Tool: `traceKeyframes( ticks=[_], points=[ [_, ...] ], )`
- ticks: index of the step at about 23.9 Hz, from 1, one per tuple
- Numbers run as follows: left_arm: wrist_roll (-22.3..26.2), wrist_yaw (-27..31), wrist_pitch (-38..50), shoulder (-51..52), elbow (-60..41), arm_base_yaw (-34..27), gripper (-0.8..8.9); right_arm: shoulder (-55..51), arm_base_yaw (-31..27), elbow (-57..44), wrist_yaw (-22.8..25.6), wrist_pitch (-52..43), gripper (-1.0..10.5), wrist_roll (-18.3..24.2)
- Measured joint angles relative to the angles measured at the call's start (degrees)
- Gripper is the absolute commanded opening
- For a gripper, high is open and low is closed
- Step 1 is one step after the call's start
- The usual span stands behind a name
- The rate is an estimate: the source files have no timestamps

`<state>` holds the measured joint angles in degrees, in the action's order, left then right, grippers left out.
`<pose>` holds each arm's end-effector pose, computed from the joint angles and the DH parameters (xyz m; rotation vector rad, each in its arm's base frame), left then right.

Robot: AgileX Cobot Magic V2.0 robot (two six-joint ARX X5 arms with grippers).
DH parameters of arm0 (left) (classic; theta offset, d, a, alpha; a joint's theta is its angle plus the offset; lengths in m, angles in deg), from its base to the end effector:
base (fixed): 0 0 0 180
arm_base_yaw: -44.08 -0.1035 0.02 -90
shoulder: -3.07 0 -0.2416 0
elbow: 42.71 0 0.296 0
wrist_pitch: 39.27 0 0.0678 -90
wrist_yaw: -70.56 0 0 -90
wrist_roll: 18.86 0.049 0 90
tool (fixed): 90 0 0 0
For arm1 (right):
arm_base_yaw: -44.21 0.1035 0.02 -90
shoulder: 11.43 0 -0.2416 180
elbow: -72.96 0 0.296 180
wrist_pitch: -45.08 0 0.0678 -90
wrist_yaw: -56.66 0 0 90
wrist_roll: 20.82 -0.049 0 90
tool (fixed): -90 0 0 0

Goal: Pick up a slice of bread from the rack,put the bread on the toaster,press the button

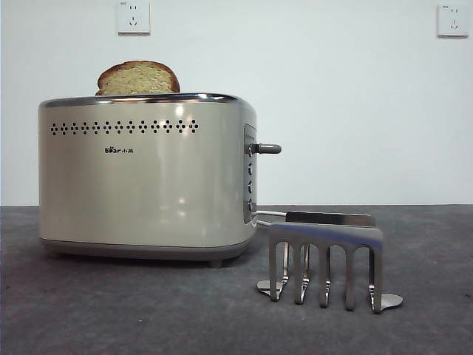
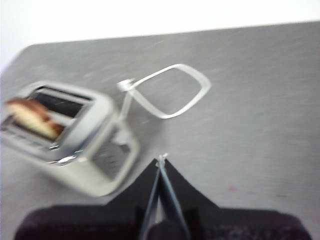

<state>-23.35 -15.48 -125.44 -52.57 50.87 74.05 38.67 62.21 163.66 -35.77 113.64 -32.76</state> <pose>0.1705 -0.0944 0.3979 0.1748 0.8267 -0.3940 0.1828 0.0616 0.4267 0.1357 0.5200 0.2972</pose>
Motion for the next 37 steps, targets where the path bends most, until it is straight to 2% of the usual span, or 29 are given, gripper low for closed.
traceKeyframes(
  ticks=[7,15,20,23,29,37],
  points=[
    [-0.02,1.79,-0.92,0.7,0.0,0.0,-0.04,-5.49,0.0,0.63,10.21,4.44,0.0,0.87],
    [-0.02,1.79,-0.83,0.87,0.0,0.0,-0.04,-4.98,0.0,7.26,18.38,10.36,0.0,1.16],
    [-0.02,1.79,1.03,-1.57,0.0,0.0,-0.04,-5.31,0.0,9.42,27.85,10.71,0.0,1.27],
    [-0.02,1.79,2.54,-3.48,0.0,0.0,-0.04,-5.09,0.0,9.49,31.69,12.66,0.0,1.27],
    [-0.02,1.77,7.93,-7.39,0.0,0.0,-0.04,-3.39,0.0,9.42,34.12,20.98,0.0,1.22],
    [-0.02,1.44,18.78,-7.17,-0.04,-1.9,-0.04,0.0,0.0,9.38,34.14,20.98,0.0,1.31]
  ],
)
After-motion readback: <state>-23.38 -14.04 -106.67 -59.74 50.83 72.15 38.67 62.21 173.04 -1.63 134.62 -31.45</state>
